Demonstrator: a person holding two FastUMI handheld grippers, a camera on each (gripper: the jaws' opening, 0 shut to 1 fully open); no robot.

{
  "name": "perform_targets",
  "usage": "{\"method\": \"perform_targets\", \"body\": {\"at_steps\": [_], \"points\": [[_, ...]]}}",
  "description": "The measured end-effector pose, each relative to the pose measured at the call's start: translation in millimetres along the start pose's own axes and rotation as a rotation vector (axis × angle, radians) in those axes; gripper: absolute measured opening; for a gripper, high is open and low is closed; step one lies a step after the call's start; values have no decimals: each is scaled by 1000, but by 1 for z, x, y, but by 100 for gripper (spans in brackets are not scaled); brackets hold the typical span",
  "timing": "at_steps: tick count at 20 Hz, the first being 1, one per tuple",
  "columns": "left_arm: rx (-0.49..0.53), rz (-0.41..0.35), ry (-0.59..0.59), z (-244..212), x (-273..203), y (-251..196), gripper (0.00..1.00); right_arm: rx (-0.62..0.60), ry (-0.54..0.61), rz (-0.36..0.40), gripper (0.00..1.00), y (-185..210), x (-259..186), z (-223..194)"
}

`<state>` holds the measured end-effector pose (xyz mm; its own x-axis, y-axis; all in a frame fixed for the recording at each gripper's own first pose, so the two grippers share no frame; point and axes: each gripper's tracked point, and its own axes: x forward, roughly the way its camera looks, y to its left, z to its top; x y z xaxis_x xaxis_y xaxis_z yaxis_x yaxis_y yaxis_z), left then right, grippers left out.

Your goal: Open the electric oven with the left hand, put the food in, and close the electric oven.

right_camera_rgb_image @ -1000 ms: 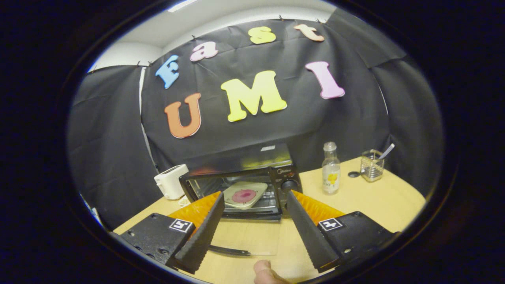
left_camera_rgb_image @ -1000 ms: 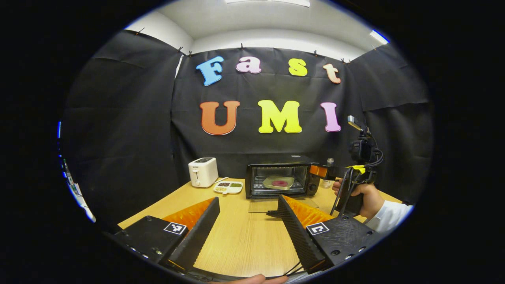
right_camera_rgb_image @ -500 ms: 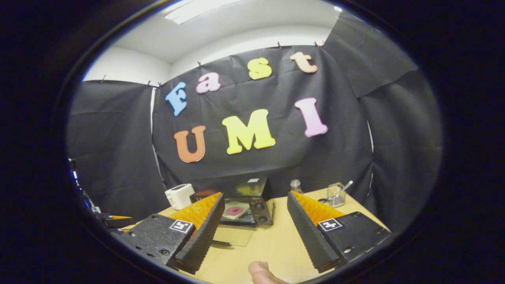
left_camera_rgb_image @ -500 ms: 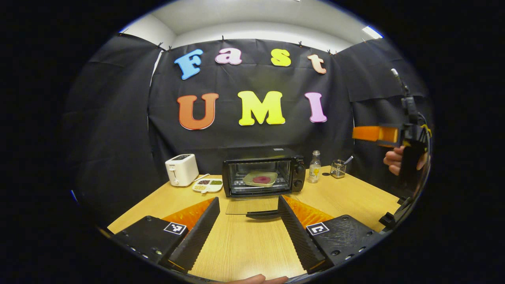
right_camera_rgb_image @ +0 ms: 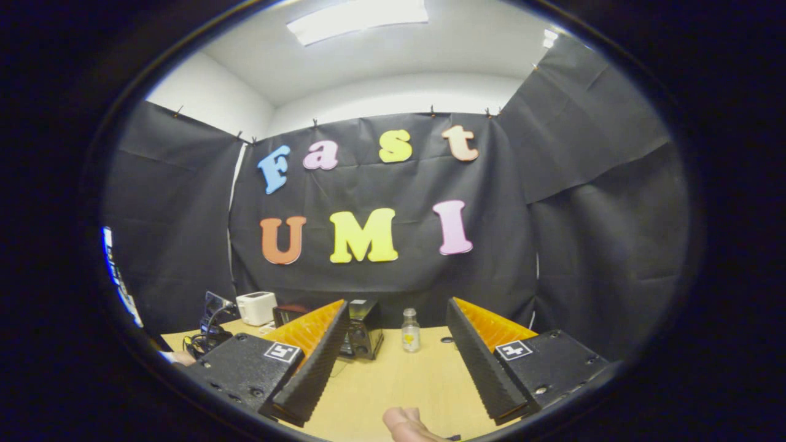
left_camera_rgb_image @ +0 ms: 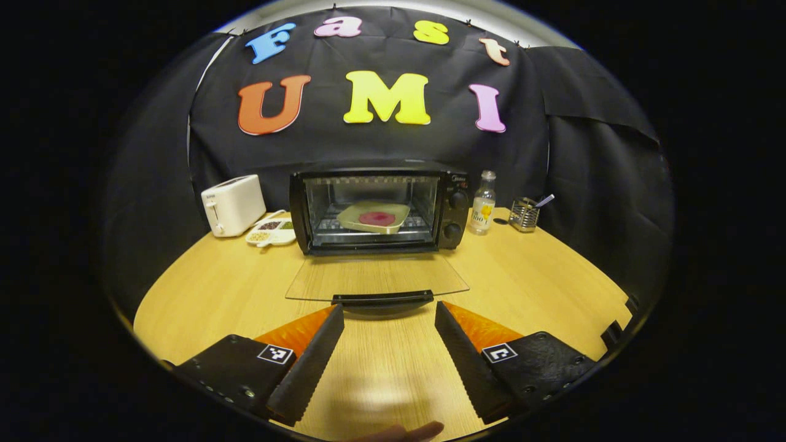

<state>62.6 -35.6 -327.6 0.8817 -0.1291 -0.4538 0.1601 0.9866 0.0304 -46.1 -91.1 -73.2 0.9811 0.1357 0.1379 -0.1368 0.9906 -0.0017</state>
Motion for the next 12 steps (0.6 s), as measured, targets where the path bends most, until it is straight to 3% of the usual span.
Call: {"method": "perform_targets", "body": {"at_steps": [2, 7, 12], "points": [[4, 14, 48, -14, 21, -1, 96, -26, -31, -19, 100, -11, -13, 3], [-10, 22, 147, -31, 65, -5, 96, -5, -35, -25, 96, -28, -34, 2], [-33, 61, 216, -37, 80, -1, 97, 26, -55, -41, 96, -41, -47, 9]]}}
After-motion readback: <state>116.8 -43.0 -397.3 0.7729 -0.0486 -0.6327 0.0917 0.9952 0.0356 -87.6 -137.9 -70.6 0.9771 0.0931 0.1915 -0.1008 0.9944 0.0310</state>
